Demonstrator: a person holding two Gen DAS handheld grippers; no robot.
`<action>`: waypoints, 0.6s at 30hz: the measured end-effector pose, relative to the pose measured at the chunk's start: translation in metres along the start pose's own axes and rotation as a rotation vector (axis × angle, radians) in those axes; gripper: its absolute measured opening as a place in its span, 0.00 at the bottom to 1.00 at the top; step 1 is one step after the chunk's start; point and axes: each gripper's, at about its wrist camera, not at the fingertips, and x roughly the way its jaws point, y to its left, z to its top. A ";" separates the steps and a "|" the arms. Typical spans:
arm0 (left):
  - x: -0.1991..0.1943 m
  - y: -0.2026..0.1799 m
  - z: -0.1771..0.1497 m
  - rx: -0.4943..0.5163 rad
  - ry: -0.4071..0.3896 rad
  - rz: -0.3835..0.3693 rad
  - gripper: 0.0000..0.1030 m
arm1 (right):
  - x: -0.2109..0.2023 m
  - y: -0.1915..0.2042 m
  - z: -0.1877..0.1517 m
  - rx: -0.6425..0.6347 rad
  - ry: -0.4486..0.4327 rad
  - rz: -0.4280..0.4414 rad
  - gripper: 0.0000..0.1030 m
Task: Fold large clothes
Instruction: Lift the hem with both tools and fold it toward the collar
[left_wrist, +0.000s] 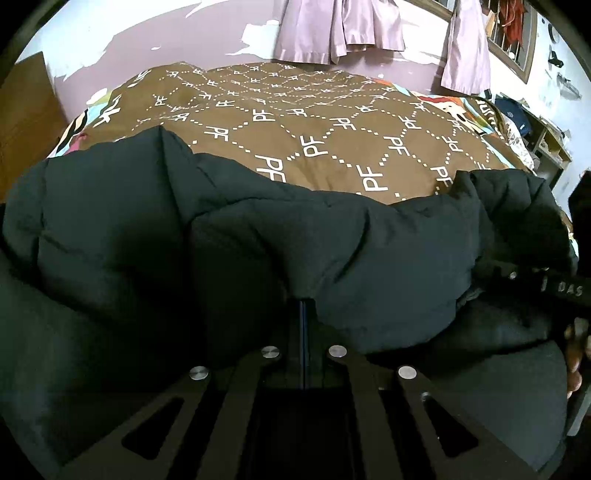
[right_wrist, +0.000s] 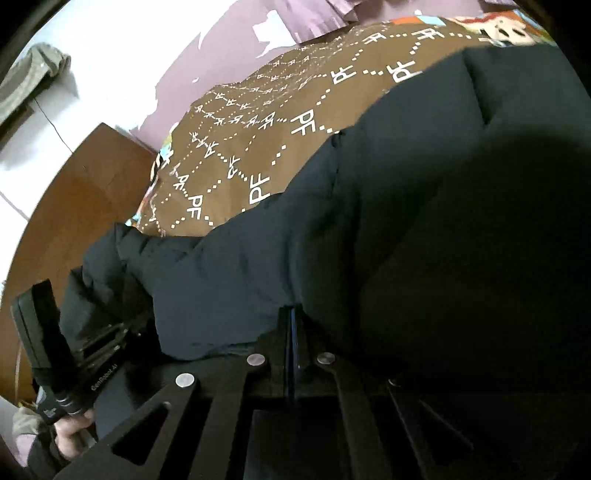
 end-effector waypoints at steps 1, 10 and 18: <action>0.001 0.000 0.000 -0.001 0.002 0.002 0.01 | -0.001 -0.001 -0.001 0.000 -0.006 0.007 0.00; -0.002 -0.001 -0.003 -0.004 -0.015 -0.009 0.01 | -0.013 0.006 -0.002 -0.030 -0.071 0.076 0.20; -0.033 0.003 0.005 -0.047 -0.058 -0.043 0.10 | -0.037 0.031 -0.009 -0.107 -0.134 0.042 0.52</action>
